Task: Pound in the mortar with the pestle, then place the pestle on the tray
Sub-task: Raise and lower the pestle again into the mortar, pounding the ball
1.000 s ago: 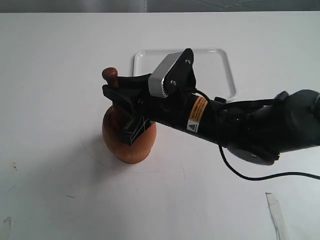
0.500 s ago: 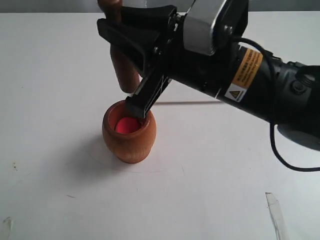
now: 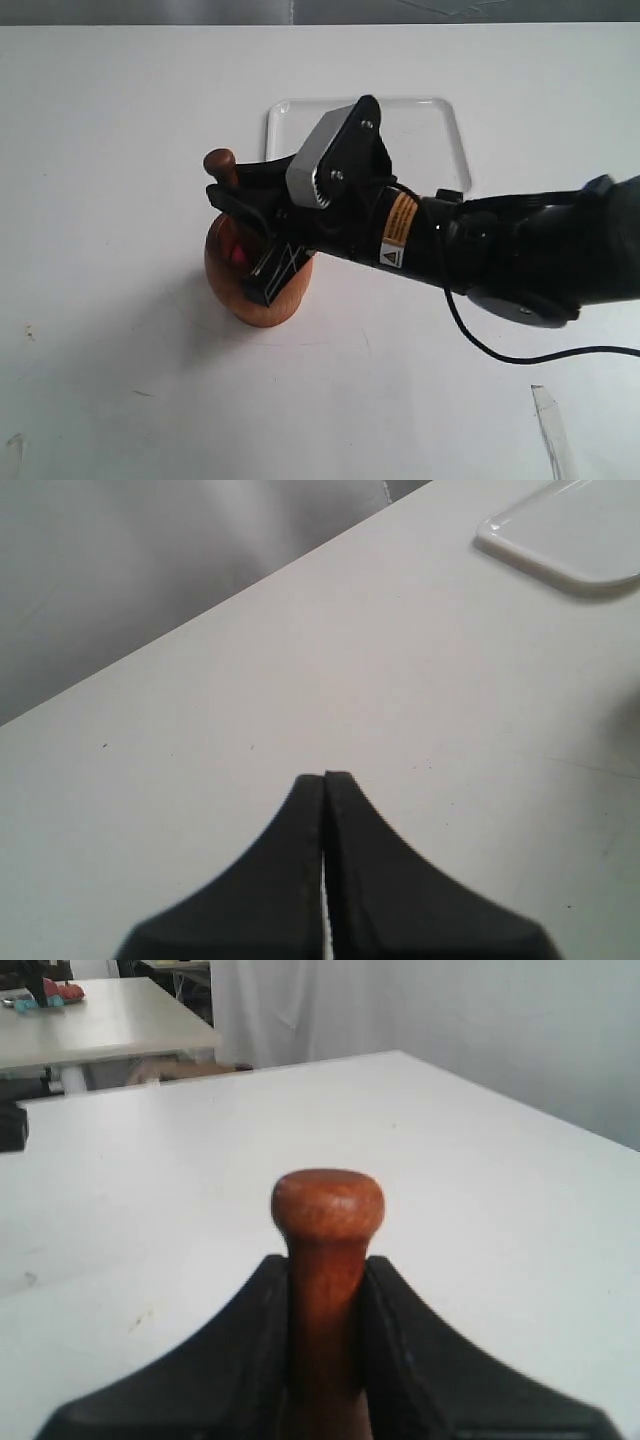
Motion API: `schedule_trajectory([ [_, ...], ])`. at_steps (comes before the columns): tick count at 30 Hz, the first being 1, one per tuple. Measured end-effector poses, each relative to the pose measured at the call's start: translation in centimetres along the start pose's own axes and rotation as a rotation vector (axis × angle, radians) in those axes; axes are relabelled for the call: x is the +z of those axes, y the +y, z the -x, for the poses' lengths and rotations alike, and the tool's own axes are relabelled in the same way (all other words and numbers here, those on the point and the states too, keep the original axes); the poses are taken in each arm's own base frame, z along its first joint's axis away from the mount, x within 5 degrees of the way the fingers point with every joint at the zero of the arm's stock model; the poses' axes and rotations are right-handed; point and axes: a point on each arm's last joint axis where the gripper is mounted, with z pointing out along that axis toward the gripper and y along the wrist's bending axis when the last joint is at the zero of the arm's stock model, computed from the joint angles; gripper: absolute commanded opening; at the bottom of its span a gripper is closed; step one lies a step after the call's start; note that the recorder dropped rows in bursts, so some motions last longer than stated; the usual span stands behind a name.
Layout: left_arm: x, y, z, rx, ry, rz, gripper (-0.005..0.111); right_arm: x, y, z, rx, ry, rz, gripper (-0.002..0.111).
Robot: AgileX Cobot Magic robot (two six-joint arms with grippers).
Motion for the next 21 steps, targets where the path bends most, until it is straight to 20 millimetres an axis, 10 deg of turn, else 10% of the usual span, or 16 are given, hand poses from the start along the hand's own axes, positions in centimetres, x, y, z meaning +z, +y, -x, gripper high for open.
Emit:
schedule_trajectory([
  [11, 0.0, 0.0, 0.0, 0.0, 0.0, 0.0, 0.0, 0.4, 0.0, -0.2, 0.023, -0.089, 0.021, 0.0],
  [21, 0.0, 0.0, 0.0, 0.0, 0.0, 0.0, 0.0, -3.8, 1.4, 9.2, -0.17, -0.351, 0.01, 0.0],
])
